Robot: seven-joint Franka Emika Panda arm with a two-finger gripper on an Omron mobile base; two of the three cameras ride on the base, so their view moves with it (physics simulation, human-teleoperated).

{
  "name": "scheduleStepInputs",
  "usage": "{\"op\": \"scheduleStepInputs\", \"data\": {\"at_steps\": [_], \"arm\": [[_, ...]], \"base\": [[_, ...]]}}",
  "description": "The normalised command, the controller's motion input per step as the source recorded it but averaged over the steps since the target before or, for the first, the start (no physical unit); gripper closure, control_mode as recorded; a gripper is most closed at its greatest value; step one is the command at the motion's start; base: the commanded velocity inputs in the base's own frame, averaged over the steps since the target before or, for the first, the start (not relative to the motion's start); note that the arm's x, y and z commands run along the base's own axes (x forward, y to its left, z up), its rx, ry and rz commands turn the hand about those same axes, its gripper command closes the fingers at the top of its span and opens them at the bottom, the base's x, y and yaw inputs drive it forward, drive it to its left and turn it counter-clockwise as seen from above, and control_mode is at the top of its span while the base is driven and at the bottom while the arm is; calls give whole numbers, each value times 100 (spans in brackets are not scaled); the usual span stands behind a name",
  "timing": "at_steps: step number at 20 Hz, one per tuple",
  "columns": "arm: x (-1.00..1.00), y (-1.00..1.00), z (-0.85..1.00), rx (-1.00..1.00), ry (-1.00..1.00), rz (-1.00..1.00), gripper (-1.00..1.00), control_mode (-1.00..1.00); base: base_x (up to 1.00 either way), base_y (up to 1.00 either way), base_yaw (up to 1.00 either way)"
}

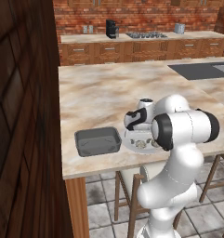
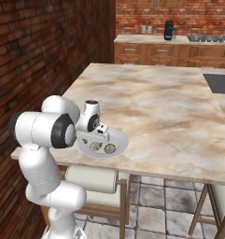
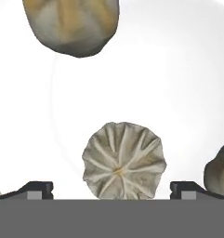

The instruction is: Place two dumplings into each of the tupperware containers and then place the containers in the fridge.

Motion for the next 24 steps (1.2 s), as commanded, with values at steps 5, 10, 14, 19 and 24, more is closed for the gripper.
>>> {"op": "scheduleStepInputs", "data": {"at_steps": [5, 10, 14, 19, 24], "arm": [[16, -5, -12, 0, 6, 0, -100, -100], [-7, -5, -1, 0, 4, 0, -100, -100], [-27, 0, -4, 0, 2, 0, -100, -100], [-7, 0, -21, 0, 0, 0, -100, -100], [0, 0, -27, 0, 1, 0, -100, -100]], "base": [[0, 0, 0], [0, 0, 0], [0, 0, 0], [0, 0, 0], [0, 0, 0]]}}
